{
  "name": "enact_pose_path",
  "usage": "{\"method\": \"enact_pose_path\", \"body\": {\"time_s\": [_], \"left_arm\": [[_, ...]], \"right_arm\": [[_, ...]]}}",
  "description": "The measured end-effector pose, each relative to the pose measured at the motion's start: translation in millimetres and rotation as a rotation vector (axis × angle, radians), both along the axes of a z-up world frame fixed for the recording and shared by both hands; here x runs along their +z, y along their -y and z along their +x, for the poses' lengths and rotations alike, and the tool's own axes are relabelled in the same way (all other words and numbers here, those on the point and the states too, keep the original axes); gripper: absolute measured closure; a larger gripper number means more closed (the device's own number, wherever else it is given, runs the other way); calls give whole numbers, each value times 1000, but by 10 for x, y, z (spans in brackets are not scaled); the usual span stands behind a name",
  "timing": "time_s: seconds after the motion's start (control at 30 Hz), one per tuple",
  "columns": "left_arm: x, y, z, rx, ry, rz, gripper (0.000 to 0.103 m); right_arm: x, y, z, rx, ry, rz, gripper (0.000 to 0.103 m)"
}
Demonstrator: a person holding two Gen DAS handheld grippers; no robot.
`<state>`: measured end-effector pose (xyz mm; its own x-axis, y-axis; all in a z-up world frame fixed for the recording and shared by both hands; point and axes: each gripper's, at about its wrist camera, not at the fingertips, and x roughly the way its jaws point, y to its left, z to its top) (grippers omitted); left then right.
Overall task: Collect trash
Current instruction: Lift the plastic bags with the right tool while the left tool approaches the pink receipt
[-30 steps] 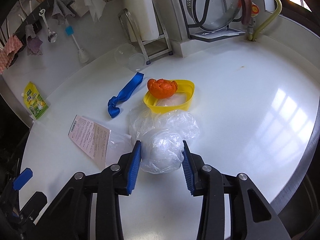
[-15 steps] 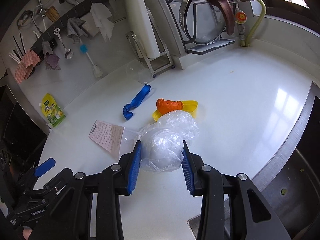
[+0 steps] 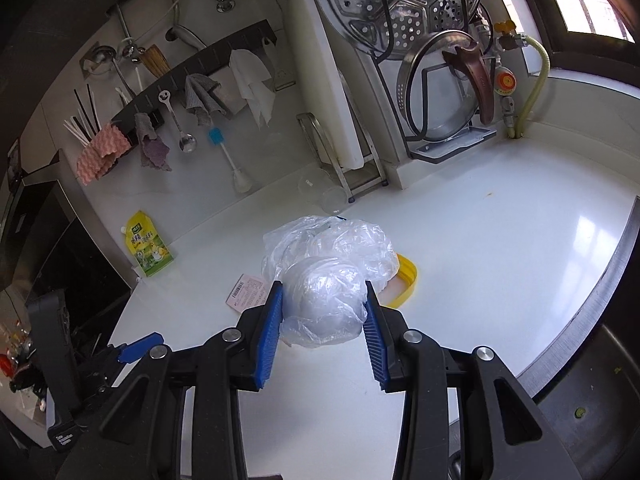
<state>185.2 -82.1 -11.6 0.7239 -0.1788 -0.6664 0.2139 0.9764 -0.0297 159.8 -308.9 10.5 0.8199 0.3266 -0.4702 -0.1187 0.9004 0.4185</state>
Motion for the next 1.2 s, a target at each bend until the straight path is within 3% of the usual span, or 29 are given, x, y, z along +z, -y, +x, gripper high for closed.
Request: {"method": "enact_pose_path", "body": {"time_s": [0.4, 0.57, 0.73, 0.83, 1.03, 1.2], "left_arm": [[-10, 37, 164, 1, -21, -6, 7], [-25, -60, 293, -64, -7, 20, 7], [-38, -182, 492, -216, -29, 3, 7], [-74, -200, 655, -355, -67, -8, 7], [-110, -90, 810, -590, 27, 135, 7], [-128, -32, 987, -767, -18, 95, 7]], "right_arm": [[-1, 153, -34, -59, 2, 8, 66], [-8, 241, -51, -66, 1, 53, 66], [-19, 268, -58, -66, -3, 77, 66], [-33, 268, -65, -60, -8, 84, 66], [-67, 329, -162, -48, -14, 138, 66], [-112, 432, -262, -59, -20, 186, 66]]}}
